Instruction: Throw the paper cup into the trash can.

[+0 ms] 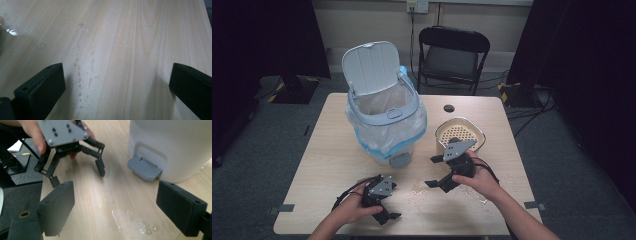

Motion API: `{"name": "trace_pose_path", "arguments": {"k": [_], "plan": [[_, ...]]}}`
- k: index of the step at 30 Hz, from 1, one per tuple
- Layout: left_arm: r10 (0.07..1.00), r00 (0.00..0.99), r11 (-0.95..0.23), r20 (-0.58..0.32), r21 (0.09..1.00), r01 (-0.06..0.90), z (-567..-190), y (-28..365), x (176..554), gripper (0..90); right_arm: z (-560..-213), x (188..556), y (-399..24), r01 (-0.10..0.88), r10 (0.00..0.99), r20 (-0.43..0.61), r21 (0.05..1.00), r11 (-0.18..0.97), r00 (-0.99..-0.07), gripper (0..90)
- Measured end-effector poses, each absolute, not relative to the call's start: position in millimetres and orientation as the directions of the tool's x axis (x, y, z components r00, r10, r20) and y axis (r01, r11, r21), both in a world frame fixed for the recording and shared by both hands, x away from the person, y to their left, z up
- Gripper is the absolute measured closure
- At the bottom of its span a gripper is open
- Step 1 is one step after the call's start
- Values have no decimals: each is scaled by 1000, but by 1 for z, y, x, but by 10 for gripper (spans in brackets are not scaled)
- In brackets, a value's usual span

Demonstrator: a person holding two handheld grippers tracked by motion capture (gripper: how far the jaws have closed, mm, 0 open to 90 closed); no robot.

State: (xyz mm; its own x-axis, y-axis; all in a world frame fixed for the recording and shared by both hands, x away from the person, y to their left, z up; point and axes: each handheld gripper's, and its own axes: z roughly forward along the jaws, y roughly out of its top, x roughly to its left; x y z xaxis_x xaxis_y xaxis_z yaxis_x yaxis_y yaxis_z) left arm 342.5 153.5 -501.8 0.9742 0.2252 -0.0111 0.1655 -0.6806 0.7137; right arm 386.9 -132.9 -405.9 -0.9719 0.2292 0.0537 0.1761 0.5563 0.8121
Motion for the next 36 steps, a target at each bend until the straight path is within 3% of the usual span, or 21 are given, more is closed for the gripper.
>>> {"name": "trace_pose_path", "arguments": {"k": [11,36], "plan": [[226,974,-680,-12,715,166,-502,153,342,0,-448,369,-135,212,230,90,780,588,-969,145],[250,968,-670,-18,718,187,-502,154,337,0,-500,363,-136,167,244,2,736,656,-970,142]]}}
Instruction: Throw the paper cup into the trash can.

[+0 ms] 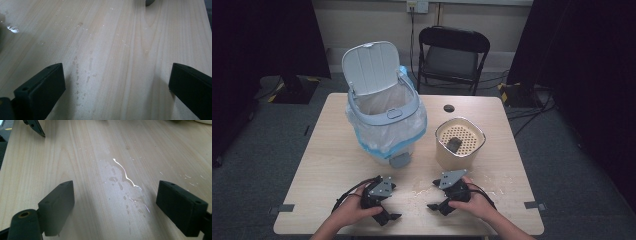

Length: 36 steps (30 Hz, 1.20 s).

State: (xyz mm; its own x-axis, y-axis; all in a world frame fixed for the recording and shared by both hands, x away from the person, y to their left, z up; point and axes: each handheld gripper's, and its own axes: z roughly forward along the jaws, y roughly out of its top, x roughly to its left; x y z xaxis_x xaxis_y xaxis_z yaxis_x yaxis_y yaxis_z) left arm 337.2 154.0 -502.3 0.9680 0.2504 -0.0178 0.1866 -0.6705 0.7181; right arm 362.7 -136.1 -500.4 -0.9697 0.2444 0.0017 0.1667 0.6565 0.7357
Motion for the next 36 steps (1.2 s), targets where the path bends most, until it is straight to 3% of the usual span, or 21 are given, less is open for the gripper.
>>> {"name": "trace_pose_path", "arguments": {"k": [3,6,8,10,21,36], "plan": [[261,965,-662,-37,720,207,-500,157,337,28,-501,362,-136,168,244,3,735,657,-970,141],[294,954,-650,-65,718,249,-494,162,339,213,-501,362,-136,166,243,2,735,657,-970,141],[315,945,-638,-85,718,277,-491,166,339,157,-501,363,-136,167,243,3,735,657,-970,140],[320,942,-636,-104,713,295,-488,170,341,193,-501,362,-136,170,245,5,734,657,-970,140],[380,914,-642,-140,671,370,-439,212,352,169,-501,362,-136,169,245,4,734,657,-970,140],[510,846,-556,-154,691,461,-362,262,381,160,-501,362,-136,169,245,4,734,657,-970,139]]}}
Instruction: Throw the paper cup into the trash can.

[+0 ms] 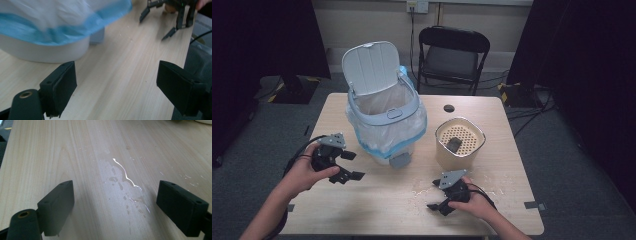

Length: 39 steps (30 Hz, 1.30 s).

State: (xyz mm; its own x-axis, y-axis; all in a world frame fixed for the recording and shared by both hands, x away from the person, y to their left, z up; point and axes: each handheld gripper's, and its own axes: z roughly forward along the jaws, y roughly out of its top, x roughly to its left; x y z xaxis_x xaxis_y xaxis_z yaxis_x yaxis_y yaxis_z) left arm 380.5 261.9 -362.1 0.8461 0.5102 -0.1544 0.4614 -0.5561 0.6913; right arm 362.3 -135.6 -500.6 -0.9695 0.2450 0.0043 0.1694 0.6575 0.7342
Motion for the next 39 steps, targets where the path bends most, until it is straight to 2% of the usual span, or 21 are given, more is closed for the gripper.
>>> {"name": "trace_pose_path", "arguments": {"k": [9,25,39], "plan": [[567,814,-529,-126,702,477,-328,273,401,161,-501,362,-136,170,247,4,734,657,-969,140],[600,795,-518,-86,715,469,-269,283,432,162,-501,362,-136,169,246,3,735,657,-969,140],[631,772,-485,-77,737,470,-243,282,470,162,-501,363,-136,168,246,3,735,657,-969,140]]}}
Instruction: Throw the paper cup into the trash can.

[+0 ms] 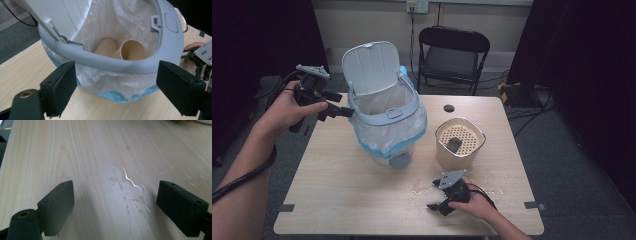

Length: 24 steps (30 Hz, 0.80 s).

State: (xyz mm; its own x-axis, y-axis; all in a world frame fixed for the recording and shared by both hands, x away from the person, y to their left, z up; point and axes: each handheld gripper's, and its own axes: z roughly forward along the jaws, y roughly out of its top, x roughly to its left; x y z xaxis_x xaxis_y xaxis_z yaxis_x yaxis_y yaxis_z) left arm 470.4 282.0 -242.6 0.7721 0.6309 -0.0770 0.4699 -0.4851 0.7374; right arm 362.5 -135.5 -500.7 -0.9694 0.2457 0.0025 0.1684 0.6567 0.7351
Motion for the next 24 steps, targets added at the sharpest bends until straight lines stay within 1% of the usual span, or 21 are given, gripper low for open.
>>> {"name": "trace_pose_path", "arguments": {"k": [4,11,13,14,21,24], "plan": [[650,756,-476,-75,736,482,-238,281,483,162,-501,362,-136,170,247,4,734,657,-969,140],[659,750,-456,-59,762,461,-226,277,503,161,-501,362,-136,173,247,6,732,659,-969,140],[669,743,-466,-36,758,456,-225,275,507,142,-500,362,-136,172,247,6,733,659,-969,140],[671,740,-462,-36,761,455,-224,274,509,163,-501,362,-136,172,247,6,733,658,-969,140],[661,751,-461,-12,783,418,-216,269,519,165,-501,362,-136,169,245,4,734,658,-969,140],[658,753,-454,-16,790,413,-215,266,522,166,-501,362,-136,170,245,5,733,659,-969,139]]}}
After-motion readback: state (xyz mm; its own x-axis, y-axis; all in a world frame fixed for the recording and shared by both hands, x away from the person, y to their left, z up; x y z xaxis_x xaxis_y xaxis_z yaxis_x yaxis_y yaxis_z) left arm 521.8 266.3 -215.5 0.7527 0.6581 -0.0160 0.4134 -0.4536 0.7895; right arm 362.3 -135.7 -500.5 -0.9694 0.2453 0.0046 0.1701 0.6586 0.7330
